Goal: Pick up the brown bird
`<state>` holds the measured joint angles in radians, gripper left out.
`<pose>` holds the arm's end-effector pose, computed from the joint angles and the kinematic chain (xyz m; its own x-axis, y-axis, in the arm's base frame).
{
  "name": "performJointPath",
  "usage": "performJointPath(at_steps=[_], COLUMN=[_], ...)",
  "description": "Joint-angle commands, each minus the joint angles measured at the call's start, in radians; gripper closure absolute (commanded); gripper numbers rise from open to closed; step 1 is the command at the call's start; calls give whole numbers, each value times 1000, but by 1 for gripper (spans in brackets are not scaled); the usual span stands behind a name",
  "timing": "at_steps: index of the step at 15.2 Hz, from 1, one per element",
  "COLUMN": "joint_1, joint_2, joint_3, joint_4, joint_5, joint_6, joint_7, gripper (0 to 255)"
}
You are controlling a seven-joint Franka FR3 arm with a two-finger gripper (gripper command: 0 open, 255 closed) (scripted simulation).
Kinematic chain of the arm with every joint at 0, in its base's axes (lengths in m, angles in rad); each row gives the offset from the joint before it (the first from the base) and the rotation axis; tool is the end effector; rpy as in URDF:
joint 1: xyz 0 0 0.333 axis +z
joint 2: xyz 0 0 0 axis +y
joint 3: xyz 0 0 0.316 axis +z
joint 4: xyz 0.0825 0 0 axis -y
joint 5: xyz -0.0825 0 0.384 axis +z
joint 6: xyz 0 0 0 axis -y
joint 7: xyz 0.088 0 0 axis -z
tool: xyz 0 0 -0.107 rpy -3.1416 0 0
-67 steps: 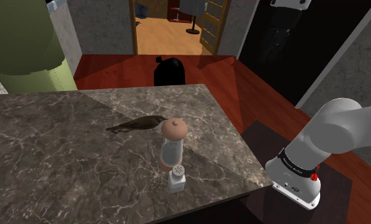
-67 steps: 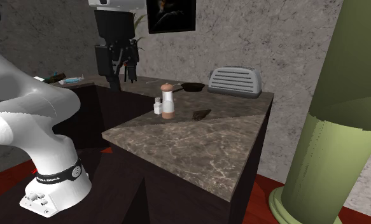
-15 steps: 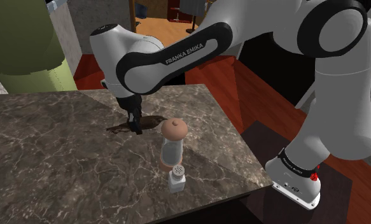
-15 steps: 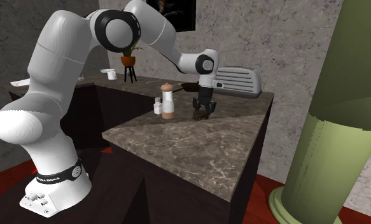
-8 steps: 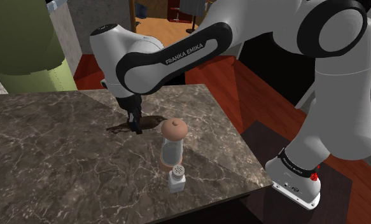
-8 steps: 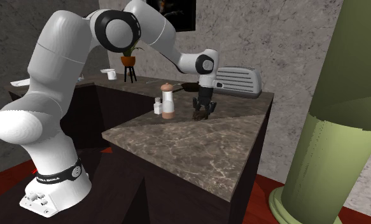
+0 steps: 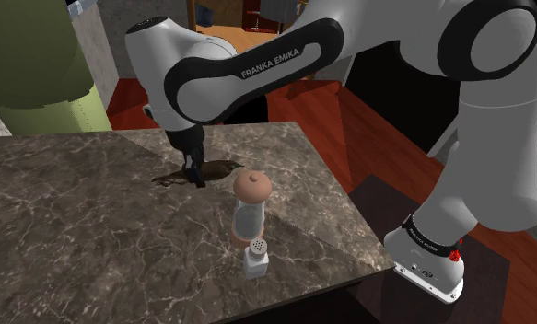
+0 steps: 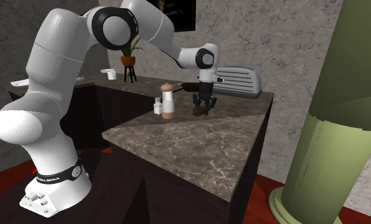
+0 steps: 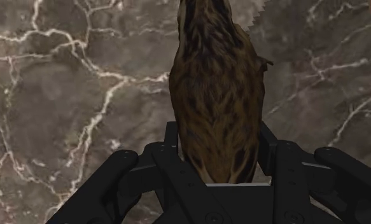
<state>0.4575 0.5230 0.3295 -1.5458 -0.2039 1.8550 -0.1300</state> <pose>0.5045 0.4412 0.3458 0.5583 0.8091 -0.1835 0.8226 -0.5686 -0.0043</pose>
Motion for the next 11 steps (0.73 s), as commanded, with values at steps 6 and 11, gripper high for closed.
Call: performJointPath(at_steps=[6,11], joint_1=[-1,0], joint_2=[-31,-41], joint_3=[6,8], joint_4=[50,77], joint_5=[12,16], joint_6=[-79,-115], joint_7=[-10,-14], gripper=[255,255])
